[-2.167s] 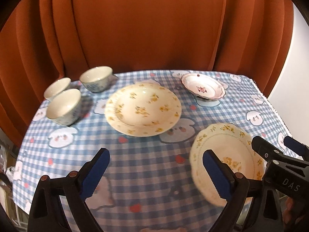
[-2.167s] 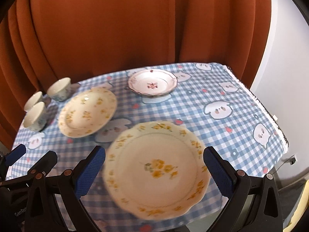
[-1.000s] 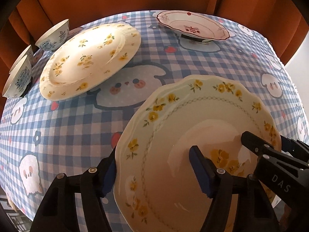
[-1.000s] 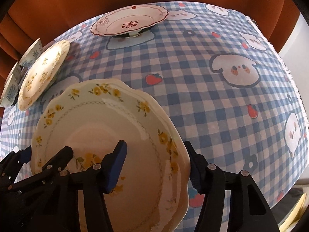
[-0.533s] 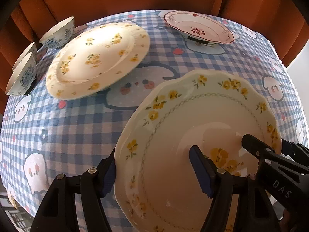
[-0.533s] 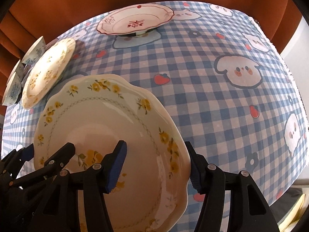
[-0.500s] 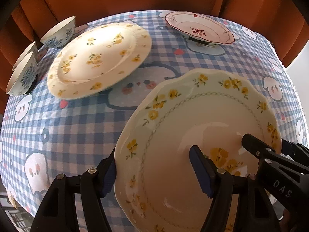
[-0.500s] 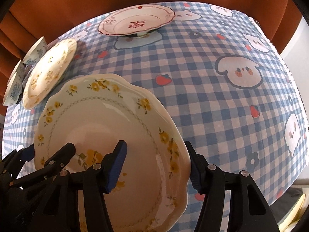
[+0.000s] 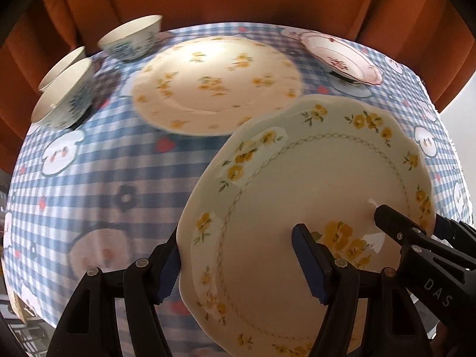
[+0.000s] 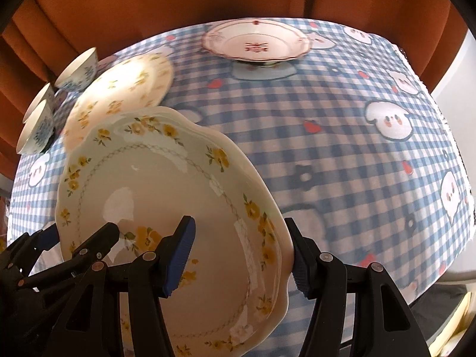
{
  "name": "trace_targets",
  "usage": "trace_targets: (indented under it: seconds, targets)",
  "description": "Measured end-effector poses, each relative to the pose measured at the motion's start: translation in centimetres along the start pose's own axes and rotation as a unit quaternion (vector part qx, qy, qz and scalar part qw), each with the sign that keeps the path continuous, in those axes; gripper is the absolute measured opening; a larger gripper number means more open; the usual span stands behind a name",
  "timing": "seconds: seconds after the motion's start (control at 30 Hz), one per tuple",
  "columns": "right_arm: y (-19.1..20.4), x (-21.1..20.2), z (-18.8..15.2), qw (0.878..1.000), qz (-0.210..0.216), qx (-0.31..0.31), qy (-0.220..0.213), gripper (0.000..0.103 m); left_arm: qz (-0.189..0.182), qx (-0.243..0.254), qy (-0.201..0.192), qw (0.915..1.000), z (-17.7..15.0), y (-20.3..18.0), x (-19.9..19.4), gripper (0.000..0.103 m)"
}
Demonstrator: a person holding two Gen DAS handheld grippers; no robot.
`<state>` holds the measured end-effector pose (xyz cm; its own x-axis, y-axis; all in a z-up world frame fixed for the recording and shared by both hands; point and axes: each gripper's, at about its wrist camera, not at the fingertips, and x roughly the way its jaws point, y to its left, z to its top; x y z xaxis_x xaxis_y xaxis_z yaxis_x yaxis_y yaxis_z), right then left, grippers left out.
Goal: Organize plates and bowls
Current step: 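Lift the yellow-floral plate off the stack with the left tool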
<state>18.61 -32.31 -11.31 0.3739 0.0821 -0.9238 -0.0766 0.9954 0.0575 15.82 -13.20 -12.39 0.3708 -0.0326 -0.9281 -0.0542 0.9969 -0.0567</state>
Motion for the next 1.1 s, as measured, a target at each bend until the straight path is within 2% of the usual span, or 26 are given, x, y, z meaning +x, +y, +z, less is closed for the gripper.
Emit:
trace_targets:
  seconds: [0.6,0.8,1.1]
  targets:
    - [14.9,0.0,-2.0,1.0,0.018,-0.024,-0.003,0.063,0.023,-0.023,-0.007,0.9994,-2.6,14.4,-2.6,0.072]
    - [19.2,0.6,-2.5,0.999,0.025,-0.033,0.001,0.063,0.028,-0.033,-0.002,0.9991,-2.5,17.8,-2.3,0.072]
    - [22.3,2.4,-1.9,0.999,0.016,-0.03,0.014,0.063,0.035,-0.021,0.01,0.9991,-1.6,20.1,-0.9,0.072]
